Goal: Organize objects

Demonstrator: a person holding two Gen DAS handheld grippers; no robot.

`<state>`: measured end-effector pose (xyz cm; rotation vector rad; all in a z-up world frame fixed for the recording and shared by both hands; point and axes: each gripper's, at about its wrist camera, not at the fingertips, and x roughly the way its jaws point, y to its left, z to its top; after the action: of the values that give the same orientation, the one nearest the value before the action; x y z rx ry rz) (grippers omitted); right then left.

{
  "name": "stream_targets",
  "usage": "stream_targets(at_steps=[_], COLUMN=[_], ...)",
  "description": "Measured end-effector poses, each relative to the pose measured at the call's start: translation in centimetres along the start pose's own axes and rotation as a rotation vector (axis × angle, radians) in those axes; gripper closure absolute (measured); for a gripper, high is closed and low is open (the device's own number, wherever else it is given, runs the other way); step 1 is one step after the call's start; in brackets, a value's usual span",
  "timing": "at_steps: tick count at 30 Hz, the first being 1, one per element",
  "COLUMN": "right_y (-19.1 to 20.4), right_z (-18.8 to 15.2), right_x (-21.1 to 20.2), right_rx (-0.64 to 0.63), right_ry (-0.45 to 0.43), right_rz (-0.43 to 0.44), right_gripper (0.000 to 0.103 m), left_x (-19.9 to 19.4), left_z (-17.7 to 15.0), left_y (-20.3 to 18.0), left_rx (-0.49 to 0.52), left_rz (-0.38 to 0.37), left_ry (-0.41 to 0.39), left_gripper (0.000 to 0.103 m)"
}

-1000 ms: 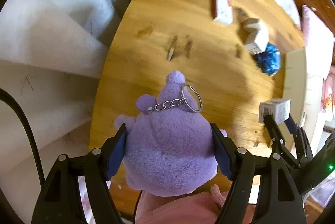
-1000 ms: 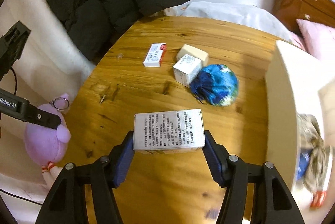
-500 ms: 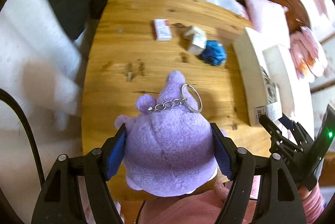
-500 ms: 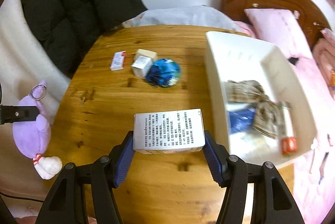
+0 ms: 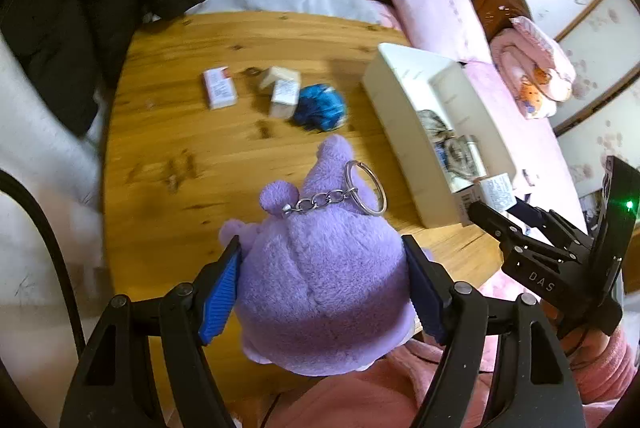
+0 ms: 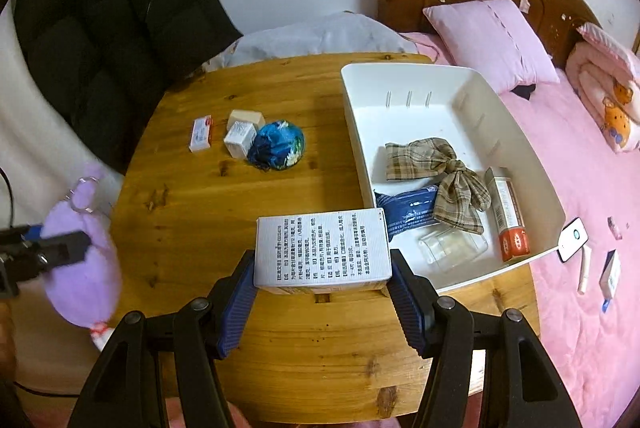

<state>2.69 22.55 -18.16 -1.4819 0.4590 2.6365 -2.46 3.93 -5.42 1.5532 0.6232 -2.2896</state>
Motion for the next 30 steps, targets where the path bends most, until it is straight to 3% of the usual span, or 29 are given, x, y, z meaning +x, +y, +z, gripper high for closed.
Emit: stream_targets(at_steps=[6, 14, 21, 30], right_y=[-2.2, -6.9, -11.3, -16.2], right_z=[0.6, 1.5, 2.3, 3.5], right_x=[-0.8, -0.9, -0.4, 1.0], right_rx=[0.038, 0.051, 0.031, -0.009], right_ry=[-0.041, -0.067, -0.052, -0.026], right_rz=[0.024, 0.048, 0.088, 0.129], right_gripper=[0.040, 0.040, 0.040, 0.040], left_x=[0.3, 1.3, 2.6, 5.7], left_z=[0.5, 1.2, 1.7, 1.9], left_y=[-4.3, -10.9, -15.5, -17.8], left_rx=[0.105, 0.165, 0.143, 0.048], left_rz=[-0.047, -0.072, -0.093, -0.021], left_ry=[-0.060, -0.108, -0.155, -0.130], left_gripper=[0.025, 0.024, 0.026, 0.028])
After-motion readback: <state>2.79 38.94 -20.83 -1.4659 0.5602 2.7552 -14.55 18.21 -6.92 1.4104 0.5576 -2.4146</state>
